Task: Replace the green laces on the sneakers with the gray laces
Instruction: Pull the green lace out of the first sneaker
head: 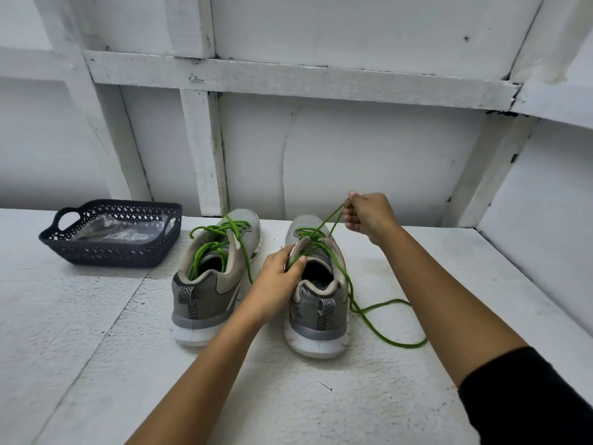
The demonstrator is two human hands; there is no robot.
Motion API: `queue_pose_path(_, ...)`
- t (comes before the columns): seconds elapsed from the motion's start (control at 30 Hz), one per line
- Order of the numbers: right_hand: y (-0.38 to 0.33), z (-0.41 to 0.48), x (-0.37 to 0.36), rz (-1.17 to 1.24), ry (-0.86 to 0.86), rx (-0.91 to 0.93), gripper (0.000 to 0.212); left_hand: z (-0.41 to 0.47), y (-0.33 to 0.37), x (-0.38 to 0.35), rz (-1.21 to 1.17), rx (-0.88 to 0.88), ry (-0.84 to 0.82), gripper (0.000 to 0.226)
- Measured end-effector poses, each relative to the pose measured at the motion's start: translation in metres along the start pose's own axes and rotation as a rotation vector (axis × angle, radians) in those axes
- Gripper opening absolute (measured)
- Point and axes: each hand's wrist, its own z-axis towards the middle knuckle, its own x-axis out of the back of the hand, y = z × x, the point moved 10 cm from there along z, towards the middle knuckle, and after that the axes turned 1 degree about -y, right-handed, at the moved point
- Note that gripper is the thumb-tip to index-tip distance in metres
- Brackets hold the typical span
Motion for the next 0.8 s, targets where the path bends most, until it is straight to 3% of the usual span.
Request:
queue_pose_path(0.17, 0.029, -0.020, -0.030, -0.506, -0.350, -0.081, 0.027, 0.000, 0.002, 0.001, 0.008, -0.006, 0.010, 0.037)
queue_pose_path(0.23, 0.018, -0.019, -0.028, -0.480, -0.310, -0.019, 0.028, 0.000, 0.002, 0.001, 0.016, -0.008, 0.011, 0.037)
queue_pose_path(0.37, -0.019, 0.000, 0.016, -0.089, 0.060, 0.051, 0.030, 0.000, -0.001, 0.000, 0.012, -0.001, 0.010, 0.039)
queue_pose_path(0.43, -0.025, 0.003, 0.030, -0.041, 0.142, 0.050, 0.030, 0.000, -0.003, 0.000, -0.001, -0.001, 0.011, 0.038)
queue_pose_path(0.5, -0.014, -0.002, 0.018, -0.117, 0.036, -0.030, 0.035, 0.001, -0.002, 0.000, -0.014, -0.005, 0.013, 0.037)
queue_pose_path(0.63, 0.031, -0.027, -0.023, -0.491, -0.290, -0.165, 0.033, 0.000, 0.002, 0.000, -0.025, -0.011, 0.016, 0.037)
queue_pose_path(0.7, 0.032, -0.026, -0.032, -0.533, -0.317, -0.090, 0.032, 0.000, 0.004, 0.000, -0.022, -0.023, 0.015, 0.035)
queue_pose_path(0.8, 0.012, -0.017, -0.026, -0.414, -0.208, 0.000, 0.029, -0.001, 0.003, 0.000, -0.031, -0.018, 0.012, 0.037)
